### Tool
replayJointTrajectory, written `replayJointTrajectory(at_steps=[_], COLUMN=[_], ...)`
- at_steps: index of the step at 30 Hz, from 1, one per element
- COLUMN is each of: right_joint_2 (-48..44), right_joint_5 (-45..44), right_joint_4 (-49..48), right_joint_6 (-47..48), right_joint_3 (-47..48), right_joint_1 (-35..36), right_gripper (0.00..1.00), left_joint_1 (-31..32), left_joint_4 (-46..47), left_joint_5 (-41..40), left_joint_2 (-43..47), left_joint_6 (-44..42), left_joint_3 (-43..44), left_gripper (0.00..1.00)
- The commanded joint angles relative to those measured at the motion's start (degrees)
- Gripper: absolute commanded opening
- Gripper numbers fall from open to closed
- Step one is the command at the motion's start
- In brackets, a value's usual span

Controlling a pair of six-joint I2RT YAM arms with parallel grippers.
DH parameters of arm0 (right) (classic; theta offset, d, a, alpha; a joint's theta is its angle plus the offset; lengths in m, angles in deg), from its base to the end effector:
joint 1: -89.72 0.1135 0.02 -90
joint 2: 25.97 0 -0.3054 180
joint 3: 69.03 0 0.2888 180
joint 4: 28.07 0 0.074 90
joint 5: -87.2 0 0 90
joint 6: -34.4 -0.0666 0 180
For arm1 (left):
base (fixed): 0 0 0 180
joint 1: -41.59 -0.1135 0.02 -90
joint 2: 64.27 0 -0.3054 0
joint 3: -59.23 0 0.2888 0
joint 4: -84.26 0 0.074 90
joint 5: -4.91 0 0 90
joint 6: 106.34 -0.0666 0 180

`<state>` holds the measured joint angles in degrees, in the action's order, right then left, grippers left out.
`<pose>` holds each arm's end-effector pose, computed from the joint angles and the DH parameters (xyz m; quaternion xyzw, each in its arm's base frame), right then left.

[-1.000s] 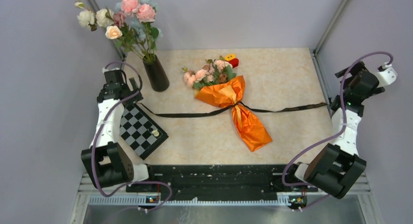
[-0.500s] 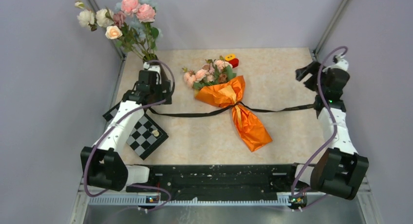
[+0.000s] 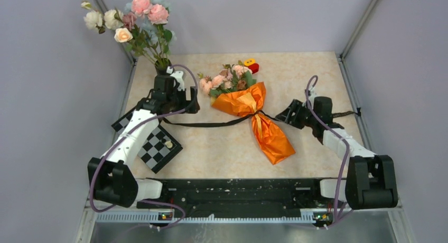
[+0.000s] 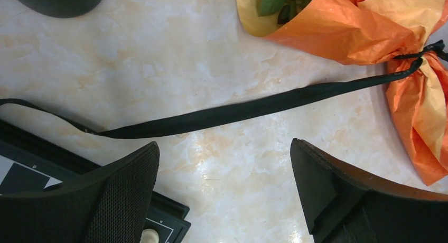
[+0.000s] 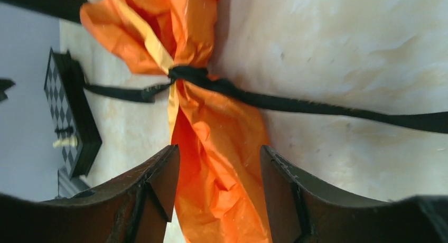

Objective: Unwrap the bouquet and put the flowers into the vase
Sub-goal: Untie the ribbon from the wrapping paper.

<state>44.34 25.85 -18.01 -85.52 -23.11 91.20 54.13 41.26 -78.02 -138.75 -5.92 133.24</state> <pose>0.2884 0.0394 0.2069 0.0988 0.8593 0.3329 0.3754 0.3191 -0.0794 0.3090 0.0413 0.9163 -0.1340 0.3751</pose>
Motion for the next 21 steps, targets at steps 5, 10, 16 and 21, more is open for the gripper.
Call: replayJointTrajectory(at_steps=[5,10,16,21], right_joint_2=[5.2,4.8,4.1,-0.1], right_joint_5=[7.1,9.1,5.8,-3.1], right_joint_4=[-7.1,-7.3,-4.9,1.3], right_joint_6=[-0.8,-0.8,-0.8,3.0], right_joint_3=[-5.6,-6.9,-6.3,-2.8], right_joint_1=[3.2,6.0,11.7,12.5], right_gripper=[0.50,0.42,0.38,0.46], left_joint_1=[0.4,0.5,0.6,1.2], left_joint_4=[2.7,2.4,2.6,2.7], left_joint_5=[3.9,4.7,5.9,6.6], left_joint_2=[-0.9,-1.9,-2.1,-2.1], left_joint_6=[0.0,0.0,0.0,0.3], left_joint_3=[-0.6,-0.3,-0.4,-0.5], left_gripper=[0.95,0.95,0.95,0.95])
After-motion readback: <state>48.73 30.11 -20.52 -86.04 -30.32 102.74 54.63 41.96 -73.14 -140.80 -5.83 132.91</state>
